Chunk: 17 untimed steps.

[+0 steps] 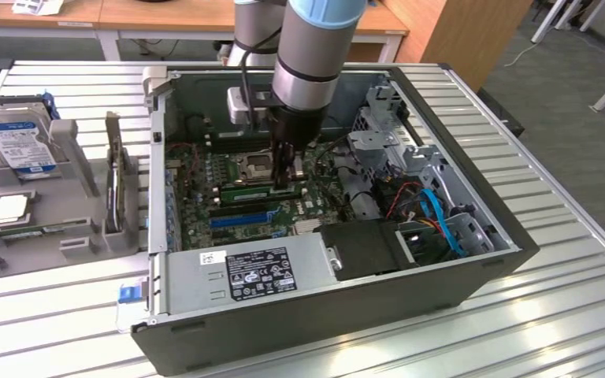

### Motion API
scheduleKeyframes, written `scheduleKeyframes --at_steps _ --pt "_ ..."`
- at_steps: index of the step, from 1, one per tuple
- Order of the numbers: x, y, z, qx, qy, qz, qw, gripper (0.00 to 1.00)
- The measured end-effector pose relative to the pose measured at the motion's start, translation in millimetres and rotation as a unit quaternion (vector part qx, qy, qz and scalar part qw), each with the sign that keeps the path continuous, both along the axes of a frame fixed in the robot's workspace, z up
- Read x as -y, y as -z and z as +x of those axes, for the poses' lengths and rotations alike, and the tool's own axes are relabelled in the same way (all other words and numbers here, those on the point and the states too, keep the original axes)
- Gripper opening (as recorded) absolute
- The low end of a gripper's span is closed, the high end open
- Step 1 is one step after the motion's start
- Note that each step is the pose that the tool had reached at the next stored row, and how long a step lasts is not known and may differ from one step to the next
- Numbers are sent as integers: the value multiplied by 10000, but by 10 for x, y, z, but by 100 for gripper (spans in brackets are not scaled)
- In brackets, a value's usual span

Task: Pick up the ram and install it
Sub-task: 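Insert the ram into the slot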

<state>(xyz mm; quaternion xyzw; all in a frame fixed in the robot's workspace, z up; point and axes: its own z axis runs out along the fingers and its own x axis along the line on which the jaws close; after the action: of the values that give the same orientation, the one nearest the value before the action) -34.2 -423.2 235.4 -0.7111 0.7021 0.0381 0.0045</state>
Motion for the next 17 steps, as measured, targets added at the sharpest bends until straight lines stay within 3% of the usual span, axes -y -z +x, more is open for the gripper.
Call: scheduleKeyframes --at_steps 17 --pt "0 -317 7 0 0 6 10000 26"
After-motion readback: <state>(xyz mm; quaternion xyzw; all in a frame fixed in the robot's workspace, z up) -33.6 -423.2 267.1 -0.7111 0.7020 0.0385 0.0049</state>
